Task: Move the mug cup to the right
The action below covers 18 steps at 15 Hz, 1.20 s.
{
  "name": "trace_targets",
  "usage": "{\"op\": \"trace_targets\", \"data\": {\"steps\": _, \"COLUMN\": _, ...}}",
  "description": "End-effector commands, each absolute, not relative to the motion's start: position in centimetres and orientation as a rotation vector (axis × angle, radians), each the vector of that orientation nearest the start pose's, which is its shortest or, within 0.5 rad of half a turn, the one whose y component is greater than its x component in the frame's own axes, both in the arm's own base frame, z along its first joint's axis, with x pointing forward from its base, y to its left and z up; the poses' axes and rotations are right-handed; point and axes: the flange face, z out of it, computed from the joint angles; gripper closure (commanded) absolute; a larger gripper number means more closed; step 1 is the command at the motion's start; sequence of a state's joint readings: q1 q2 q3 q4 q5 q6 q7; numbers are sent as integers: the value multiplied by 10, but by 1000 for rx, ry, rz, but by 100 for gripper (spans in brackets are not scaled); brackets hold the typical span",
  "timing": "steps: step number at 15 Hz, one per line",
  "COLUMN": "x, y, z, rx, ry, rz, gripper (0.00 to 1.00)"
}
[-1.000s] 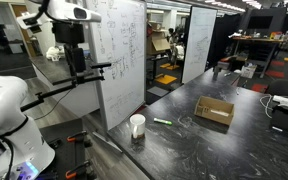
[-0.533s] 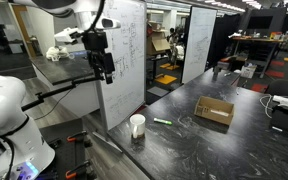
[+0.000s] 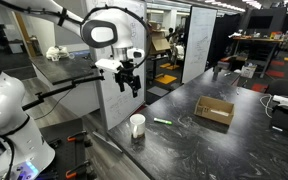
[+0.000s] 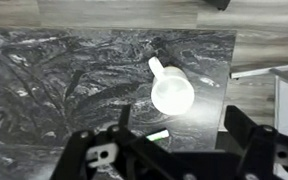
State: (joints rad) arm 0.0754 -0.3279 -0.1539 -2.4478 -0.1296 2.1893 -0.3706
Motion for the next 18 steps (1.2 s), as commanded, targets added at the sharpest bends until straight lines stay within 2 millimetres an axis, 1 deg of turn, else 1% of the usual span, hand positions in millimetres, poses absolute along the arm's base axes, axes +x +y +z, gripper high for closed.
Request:
{"op": "trace_targets", "data": {"steps": 1, "x": 471, "y": -22, "z": 390, "rx": -3136, "ry": -628, "rz": -54, "gripper": 0}}
{"op": "trace_targets", "data": {"steps": 3, "x": 482, "y": -12, "z": 363, "rx": -3139, "ry": -699, "rz": -16, "gripper": 0}}
{"op": "trace_targets", "data": {"steps": 5, "x": 494, "y": -9, "z": 341, "rx": -3140, "ry": -728, "rz": -6, "gripper": 0}}
{"op": "trace_targets", "data": {"steps": 6, "x": 500, "y": -9, "z": 332, "rx": -3136, "ry": -728, "rz": -17, "gripper": 0}}
{"op": "trace_targets", "data": {"steps": 9, "x": 515, "y": -20, "z": 307, "rx": -3110, "ry": -730, "rz": -35, "gripper": 0}}
{"op": "trace_targets", "data": {"steps": 13, "x": 521, "y": -36, "z": 274, "rx": -3016, "ry": -812, "rz": -25, "gripper": 0}}
{"op": "trace_targets", "data": {"steps": 18, "x": 523, "y": -40, "z": 241, "rx": -2954, "ry": -865, "rz": 15, "gripper": 0}}
